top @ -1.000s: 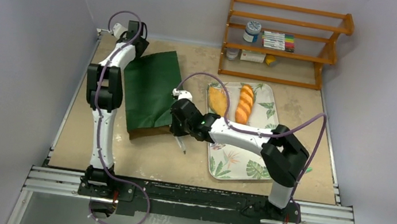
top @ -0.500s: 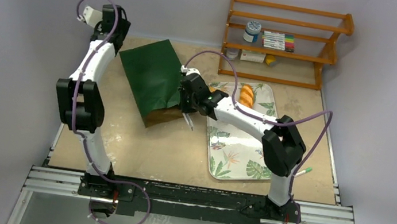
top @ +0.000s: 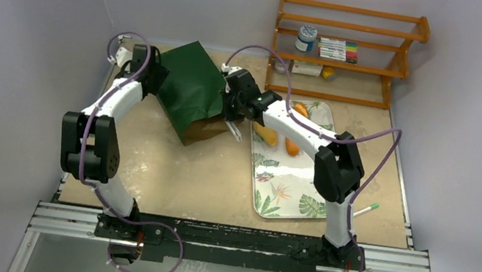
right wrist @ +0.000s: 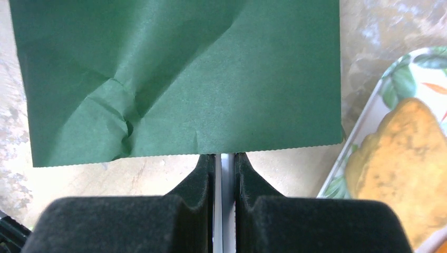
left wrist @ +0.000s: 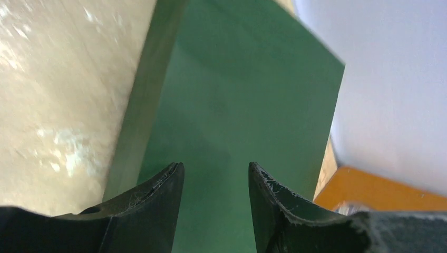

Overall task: Take the fake bread out of the paper bag
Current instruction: Take out the fake bread from the paper bag.

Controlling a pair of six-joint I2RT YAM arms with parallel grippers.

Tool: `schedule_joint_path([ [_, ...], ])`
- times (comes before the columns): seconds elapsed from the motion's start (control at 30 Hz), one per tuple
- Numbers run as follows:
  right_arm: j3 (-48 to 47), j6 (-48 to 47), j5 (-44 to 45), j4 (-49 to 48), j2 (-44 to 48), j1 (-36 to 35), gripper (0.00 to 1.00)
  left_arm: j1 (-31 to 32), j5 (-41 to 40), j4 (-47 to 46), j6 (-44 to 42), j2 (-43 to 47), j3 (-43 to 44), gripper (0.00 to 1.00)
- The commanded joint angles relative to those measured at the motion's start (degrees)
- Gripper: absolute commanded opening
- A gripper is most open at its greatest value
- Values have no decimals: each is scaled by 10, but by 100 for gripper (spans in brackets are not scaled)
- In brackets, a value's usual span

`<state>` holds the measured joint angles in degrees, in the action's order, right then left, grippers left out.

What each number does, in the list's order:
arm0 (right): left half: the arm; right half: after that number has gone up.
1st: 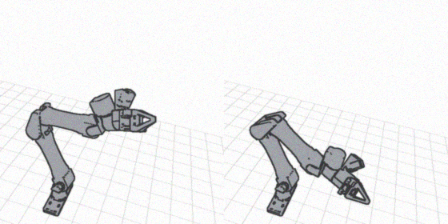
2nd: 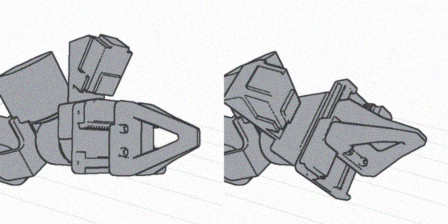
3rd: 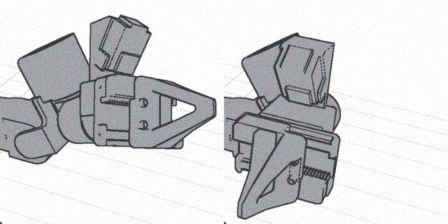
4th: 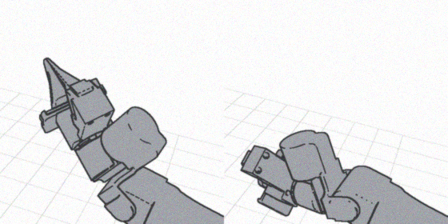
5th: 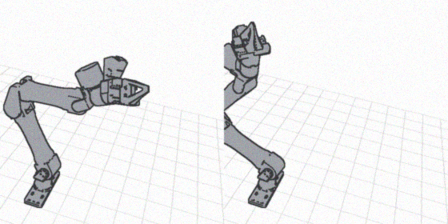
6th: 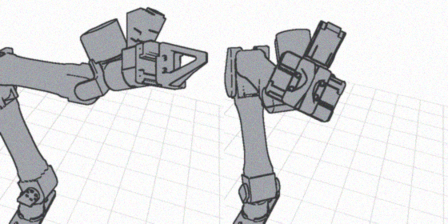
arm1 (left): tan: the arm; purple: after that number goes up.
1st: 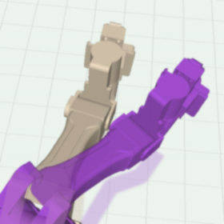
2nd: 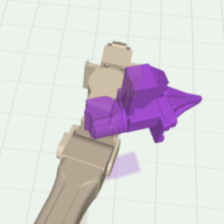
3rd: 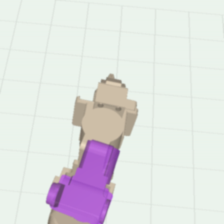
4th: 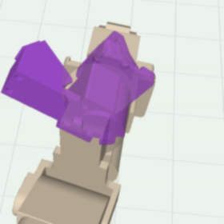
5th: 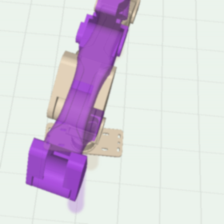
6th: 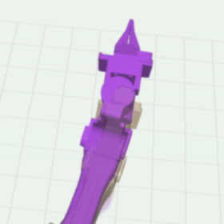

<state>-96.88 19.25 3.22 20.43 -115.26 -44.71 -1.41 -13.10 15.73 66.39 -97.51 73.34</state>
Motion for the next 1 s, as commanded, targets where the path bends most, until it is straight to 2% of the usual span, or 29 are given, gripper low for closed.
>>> schedule_joint_path([
  [0.0,-72,-25,-23,10,12,3,0,43,3,-2,-12,63,-16,48],
  [0.2,-115,-33,-24,41,3,6,0,54,-14,30,-20,116,-36,48],
  [0.47,-122,-28,-35,48,-6,7,0,54,-38,80,-57,184,-62,48],
  [0.63,-113,-22,-43,43,-5,7,0,54,-47,88,-71,223,-121,48],
  [0.77,-110,-20,-43,43,-5,7,0,54,-47,73,-79,234,-163,48],
  [0.97,-99,-19,-44,43,0,7,0,54,-59,75,-102,227,-181,48],
])
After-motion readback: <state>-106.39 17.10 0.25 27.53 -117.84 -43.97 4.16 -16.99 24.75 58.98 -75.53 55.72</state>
